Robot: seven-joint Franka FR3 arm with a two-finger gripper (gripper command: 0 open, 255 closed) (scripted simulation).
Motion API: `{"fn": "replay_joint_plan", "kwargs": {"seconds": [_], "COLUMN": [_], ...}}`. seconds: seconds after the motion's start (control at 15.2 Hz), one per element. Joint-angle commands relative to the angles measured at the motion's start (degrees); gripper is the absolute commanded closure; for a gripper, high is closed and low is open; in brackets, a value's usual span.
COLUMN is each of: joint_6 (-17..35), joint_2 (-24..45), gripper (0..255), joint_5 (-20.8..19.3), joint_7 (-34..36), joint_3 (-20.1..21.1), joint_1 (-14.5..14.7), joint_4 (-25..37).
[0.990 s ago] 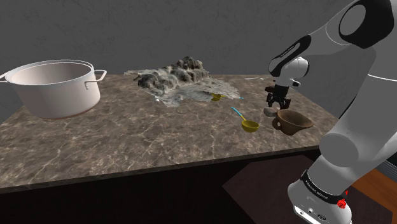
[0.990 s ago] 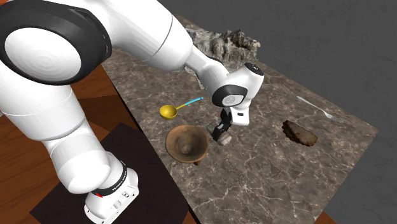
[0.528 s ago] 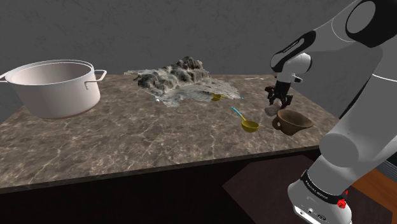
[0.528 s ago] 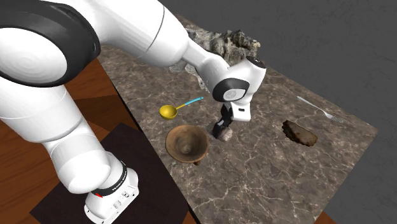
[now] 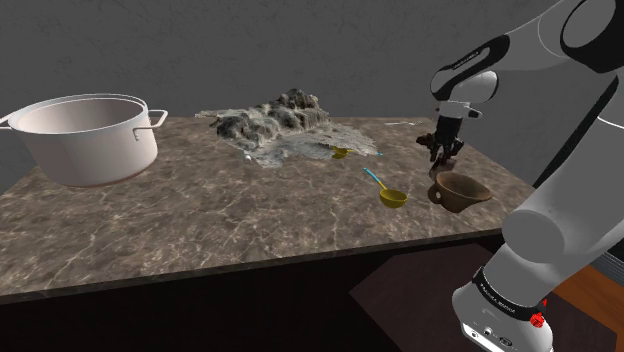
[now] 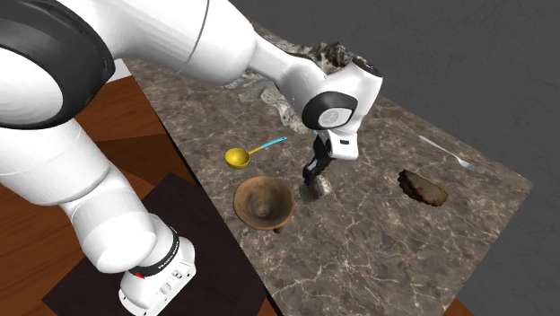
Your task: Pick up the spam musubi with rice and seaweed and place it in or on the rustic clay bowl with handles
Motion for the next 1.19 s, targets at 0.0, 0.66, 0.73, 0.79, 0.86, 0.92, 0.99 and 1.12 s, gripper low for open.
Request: {"fn": "replay_joint_plan", "kwargs": {"seconds": [0.0, 0.66, 0.73, 0.79, 0.86, 0.92, 0.99, 1.12], "joint_6": [-1.53, -9.03, -9.78, -10.53, -11.29, -12.04, -12.8, -14.31], "joint_2": [-0.76, -4.43, -4.73, -5.02, -5.29, -5.55, -5.8, -6.25], "gripper": [255, 255, 255, 255, 255, 255, 255, 255], "joint_5": [-0.32, -1.62, -1.72, -1.81, -1.89, -1.97, -2.05, -2.18], "joint_7": [0.17, 1.18, 1.26, 1.33, 1.4, 1.47, 1.53, 1.64], "joint_3": [-0.04, 0.08, 0.11, 0.13, 0.15, 0.18, 0.2, 0.25], "joint_1": [0.0, 0.18, 0.19, 0.2, 0.22, 0.23, 0.25, 0.27], "joint_4": [0.79, 4.86, 5.33, 5.82, 6.32, 6.83, 7.35, 8.44]}}
